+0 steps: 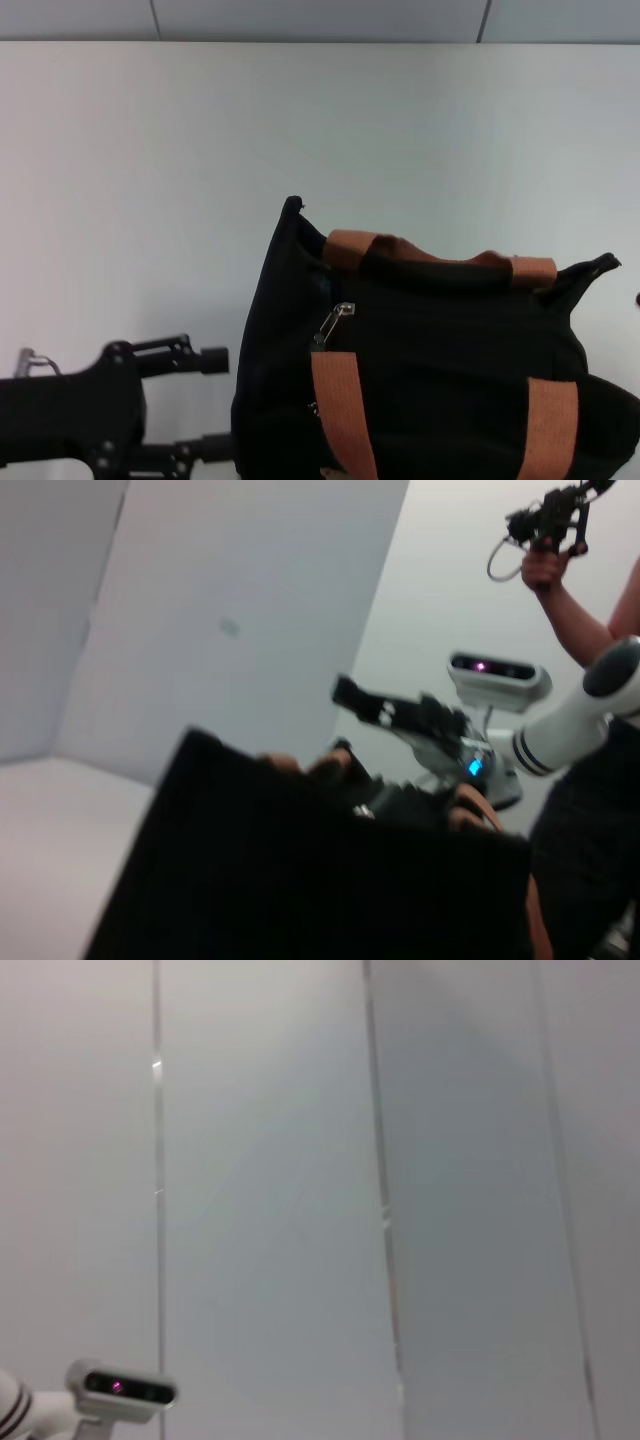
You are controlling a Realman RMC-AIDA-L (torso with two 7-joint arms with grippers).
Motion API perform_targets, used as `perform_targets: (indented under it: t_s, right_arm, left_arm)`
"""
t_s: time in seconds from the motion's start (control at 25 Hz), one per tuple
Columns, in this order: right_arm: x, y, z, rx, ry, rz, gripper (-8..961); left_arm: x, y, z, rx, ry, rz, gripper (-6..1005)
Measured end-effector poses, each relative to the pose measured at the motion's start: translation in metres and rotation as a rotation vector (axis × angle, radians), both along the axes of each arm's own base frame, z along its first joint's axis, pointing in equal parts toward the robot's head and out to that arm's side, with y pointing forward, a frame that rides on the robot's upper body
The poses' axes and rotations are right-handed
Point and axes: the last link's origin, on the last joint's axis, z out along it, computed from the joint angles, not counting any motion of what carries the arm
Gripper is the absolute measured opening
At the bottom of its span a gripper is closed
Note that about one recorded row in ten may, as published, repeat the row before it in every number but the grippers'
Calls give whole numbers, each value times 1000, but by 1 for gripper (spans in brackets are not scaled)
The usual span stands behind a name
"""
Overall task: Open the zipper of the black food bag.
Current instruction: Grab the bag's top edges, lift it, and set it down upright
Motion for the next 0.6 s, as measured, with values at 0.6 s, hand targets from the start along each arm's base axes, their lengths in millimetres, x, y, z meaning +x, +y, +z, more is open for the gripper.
perform_targets:
  t_s: [0.6]
  right_arm:
    - [-1,3,-4,39,26,-10,826]
  left_arm:
    - [7,10,-40,-66,59,46,710]
